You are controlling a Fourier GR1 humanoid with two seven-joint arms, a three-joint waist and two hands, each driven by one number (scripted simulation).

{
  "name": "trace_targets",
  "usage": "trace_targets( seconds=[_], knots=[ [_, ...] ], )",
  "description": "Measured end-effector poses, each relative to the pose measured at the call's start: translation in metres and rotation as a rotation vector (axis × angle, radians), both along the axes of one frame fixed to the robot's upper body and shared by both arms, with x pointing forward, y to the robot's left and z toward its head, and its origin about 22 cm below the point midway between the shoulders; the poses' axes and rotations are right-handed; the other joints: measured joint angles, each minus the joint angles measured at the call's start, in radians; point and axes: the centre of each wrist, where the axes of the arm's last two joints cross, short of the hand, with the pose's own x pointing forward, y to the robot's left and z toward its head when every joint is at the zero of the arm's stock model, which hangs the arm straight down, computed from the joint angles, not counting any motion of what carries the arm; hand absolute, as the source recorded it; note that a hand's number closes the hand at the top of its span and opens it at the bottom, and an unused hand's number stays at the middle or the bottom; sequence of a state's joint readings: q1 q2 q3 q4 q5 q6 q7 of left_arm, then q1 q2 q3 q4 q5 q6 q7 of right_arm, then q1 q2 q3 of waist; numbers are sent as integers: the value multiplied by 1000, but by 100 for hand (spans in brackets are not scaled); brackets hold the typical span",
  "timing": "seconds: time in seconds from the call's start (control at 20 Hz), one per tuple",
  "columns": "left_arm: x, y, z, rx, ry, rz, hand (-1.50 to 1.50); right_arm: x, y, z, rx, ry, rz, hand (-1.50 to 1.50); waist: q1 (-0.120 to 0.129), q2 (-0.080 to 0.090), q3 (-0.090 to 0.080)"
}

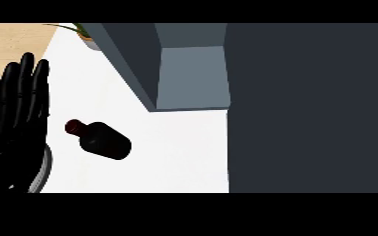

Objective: Pick up the wine, place it into the cabinet and close the cabinet

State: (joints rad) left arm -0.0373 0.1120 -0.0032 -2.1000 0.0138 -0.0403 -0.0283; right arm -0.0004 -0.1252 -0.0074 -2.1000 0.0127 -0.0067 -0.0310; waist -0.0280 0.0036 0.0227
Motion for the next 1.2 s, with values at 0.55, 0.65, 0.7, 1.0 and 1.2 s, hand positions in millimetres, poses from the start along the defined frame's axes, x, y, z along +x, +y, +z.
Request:
trace_targets(
  seconds=[0.55, 0.65, 0.7, 1.0, 1.2],
  knots=[
    [-39, -6, -22, -200, 165, 197, -150, -43, 10, 9, 18, 103, 192, -150, 29, -8, -22],
    [-48, -14, -14, -236, 184, 205, -150, -50, 11, 22, 15, 115, 227, -150, 30, -8, -22],
    [-52, -19, -11, -247, 191, 207, -150, -54, 13, 29, 14, 118, 241, -150, 30, -7, -22],
    [-69, -36, 15, -278, 204, 229, -150, -55, 17, 52, -4, 154, 254, -150, 29, -6, -23],
    [-71, -47, 26, -295, 237, 219, -150, -52, 19, 66, -17, 164, 247, -150, 27, -6, -22]
  ],
)
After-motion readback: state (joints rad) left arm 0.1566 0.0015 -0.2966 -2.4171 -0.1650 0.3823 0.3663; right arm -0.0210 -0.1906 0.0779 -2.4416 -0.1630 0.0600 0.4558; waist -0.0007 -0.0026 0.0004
